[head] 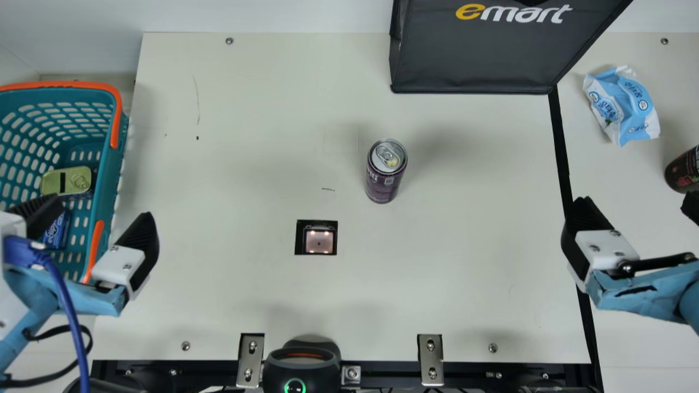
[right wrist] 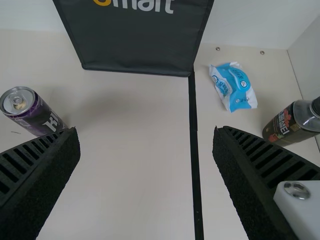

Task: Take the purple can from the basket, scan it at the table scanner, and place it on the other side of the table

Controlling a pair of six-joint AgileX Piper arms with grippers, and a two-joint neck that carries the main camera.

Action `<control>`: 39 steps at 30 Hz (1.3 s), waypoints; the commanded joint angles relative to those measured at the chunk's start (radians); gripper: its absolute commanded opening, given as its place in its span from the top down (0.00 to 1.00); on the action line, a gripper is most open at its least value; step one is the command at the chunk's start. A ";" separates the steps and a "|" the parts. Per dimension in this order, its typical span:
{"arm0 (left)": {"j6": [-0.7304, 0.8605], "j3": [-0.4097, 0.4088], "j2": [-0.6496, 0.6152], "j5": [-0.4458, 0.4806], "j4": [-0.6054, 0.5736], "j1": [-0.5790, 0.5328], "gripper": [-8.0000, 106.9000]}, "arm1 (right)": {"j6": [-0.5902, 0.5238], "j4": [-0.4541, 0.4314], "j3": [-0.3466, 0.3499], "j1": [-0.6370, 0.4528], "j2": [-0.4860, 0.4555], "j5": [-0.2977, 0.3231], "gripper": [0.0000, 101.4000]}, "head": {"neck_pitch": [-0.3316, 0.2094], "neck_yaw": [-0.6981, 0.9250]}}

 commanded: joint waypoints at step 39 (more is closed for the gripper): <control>0.000 0.000 0.000 0.000 0.000 0.000 0.15 | -0.375 0.382 0.040 0.103 0.325 -0.032 0.06 | -0.030 0.002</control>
